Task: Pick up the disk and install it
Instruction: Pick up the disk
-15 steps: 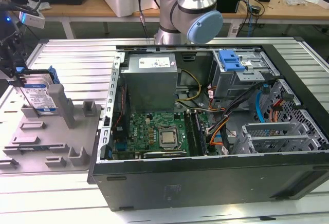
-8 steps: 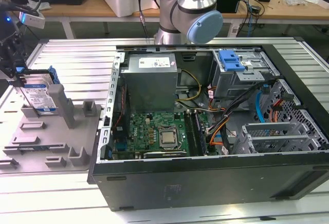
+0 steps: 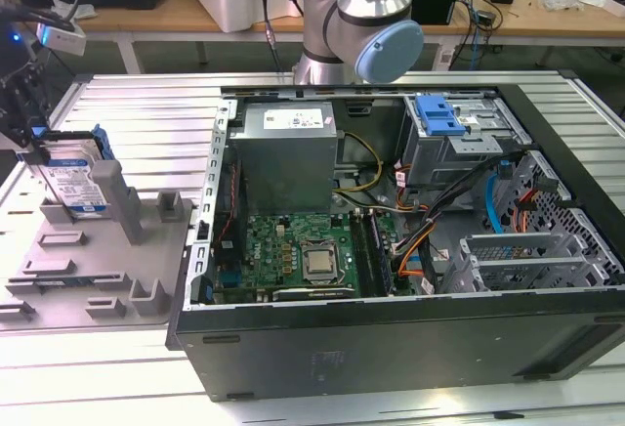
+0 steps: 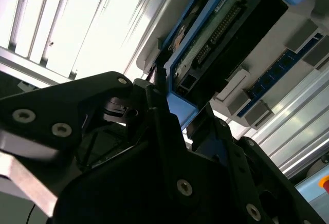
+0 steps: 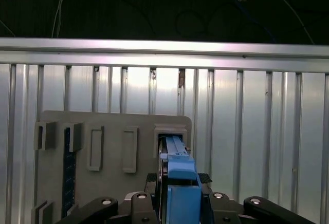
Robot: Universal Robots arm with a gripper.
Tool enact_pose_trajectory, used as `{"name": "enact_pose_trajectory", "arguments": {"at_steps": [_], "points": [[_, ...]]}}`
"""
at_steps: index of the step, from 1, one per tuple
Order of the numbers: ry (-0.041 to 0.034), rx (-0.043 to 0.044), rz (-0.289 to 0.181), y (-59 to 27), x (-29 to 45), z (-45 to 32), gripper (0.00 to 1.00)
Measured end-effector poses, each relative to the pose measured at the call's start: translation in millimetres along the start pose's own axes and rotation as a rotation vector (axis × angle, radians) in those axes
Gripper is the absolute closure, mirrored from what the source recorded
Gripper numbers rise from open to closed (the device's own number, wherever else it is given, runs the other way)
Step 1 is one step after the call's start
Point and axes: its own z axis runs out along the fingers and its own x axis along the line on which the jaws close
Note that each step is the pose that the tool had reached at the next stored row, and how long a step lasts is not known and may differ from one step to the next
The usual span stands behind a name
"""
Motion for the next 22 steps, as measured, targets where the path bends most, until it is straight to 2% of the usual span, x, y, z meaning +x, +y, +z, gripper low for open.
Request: {"name": "enact_pose_trajectory", "arguments": {"at_steps": [3,16,18,22], "points": [[0.0057,-0.0004,0.000,0.0,0.0,1.0,0.59],[0.0098,-0.0004,0.000,0.0,-0.1,1.5,0.59],[0.0097,-0.0004,0.000,0.0,-0.1,1.5,0.63],[0.0099,-0.0004,0.000,0.0,-0.1,1.7,0.63]]}}
